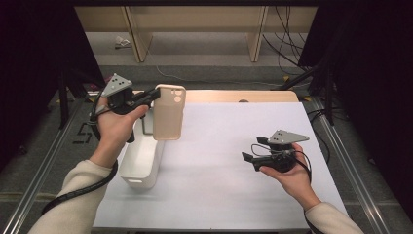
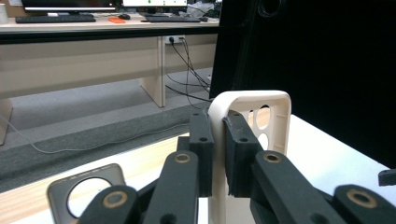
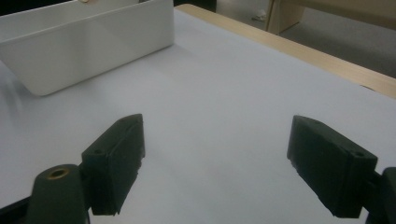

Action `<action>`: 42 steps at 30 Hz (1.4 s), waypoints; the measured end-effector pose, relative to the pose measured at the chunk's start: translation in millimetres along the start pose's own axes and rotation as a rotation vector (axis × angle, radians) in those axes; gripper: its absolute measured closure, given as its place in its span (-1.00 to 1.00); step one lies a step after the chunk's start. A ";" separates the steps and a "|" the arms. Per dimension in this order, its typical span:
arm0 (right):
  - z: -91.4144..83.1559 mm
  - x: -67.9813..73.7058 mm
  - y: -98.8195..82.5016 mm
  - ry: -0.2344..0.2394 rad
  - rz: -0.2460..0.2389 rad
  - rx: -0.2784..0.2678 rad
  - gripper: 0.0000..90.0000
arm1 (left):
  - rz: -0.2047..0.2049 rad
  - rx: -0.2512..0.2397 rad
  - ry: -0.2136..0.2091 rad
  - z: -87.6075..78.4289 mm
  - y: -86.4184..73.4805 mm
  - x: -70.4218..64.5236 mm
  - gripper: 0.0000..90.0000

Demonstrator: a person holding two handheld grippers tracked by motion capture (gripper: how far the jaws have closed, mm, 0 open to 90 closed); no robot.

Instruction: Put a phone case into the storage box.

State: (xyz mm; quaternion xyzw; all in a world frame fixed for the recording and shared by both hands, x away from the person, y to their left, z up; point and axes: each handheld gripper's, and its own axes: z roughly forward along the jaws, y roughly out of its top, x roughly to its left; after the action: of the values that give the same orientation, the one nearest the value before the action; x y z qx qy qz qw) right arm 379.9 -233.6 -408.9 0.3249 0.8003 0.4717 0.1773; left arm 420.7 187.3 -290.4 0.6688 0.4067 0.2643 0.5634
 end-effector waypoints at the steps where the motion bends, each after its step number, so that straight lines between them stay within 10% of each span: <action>1: 0.0 -0.2 0.0 -0.001 0.000 -0.001 -0.56 | -0.002 0.000 0.003 -0.9 0.1 1.4 0.84; 42: -1.2 -3.3 -0.7 -0.002 0.023 -0.007 -0.56 | -0.016 -0.005 0.077 -17.2 1.2 48.7 0.84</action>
State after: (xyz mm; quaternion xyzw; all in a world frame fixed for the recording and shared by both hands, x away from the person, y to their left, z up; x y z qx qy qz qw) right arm 381.4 -236.9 -409.0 0.3340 0.7946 0.4764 0.1738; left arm 432.9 237.6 -290.5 0.6534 0.4328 0.2866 0.5510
